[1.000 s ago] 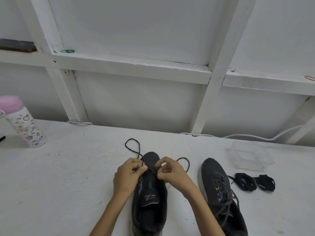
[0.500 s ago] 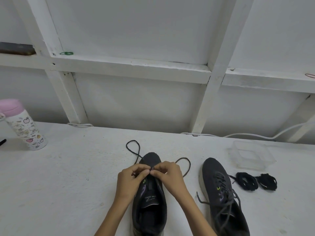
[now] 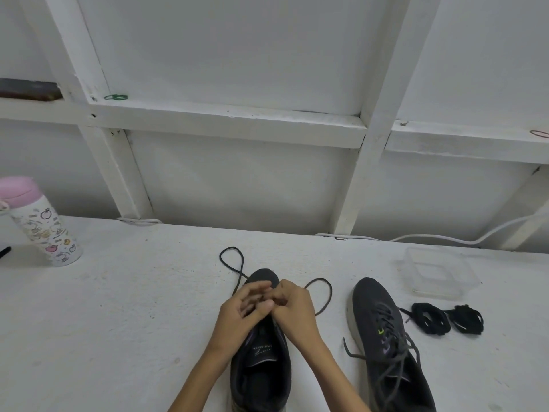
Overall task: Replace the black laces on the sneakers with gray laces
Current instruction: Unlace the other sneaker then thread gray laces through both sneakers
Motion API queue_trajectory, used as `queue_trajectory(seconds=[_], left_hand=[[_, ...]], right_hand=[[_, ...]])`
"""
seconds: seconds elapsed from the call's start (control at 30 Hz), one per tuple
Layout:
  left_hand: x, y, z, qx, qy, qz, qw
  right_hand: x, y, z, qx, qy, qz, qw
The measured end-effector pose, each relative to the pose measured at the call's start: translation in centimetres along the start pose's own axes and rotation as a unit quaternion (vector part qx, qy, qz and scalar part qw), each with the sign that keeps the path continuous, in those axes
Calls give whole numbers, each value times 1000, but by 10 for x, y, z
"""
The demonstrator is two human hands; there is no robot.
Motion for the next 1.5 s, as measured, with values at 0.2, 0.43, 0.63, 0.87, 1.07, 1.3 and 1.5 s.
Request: queue_trajectory(seconds=[0.2,0.43,0.63,0.87,1.07,1.3,1.5], left_hand=[[0,-1,0,-28,-52,-23,998],[-1,-3,-1,-29,-79,-14,996],[0,-5,-1,-7,-81,-13,997],[-2,-14,4,11,-92,-27,995],[1,-20,4,44,-39,-14,998],[-4,-17,2,34,-68,-17,997],[-2,-17,0,33,-81,-10,996]], right_hand=[[10,-5,-8,-9,-117,-32,993],[48,-16,-72,43,-226,-44,972],[88,-31,-152,122,-366,-38,922],[99,-70,-160,119,-432,-6,894],[75,-69,-65,-81,130,-123,981],[38,-17,-32,-18,-89,-135,987],[32,-12,-43,7,-61,-130,990]])
Point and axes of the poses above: each hand's wrist, its own y-axis away from the middle knuckle, its own x-axis out of the back of the hand, z = x × y, the point moved 2 cm from there along -y, towards the middle knuckle, and after that the axes turned 12 degrees about -x, right-handed, at the moved point
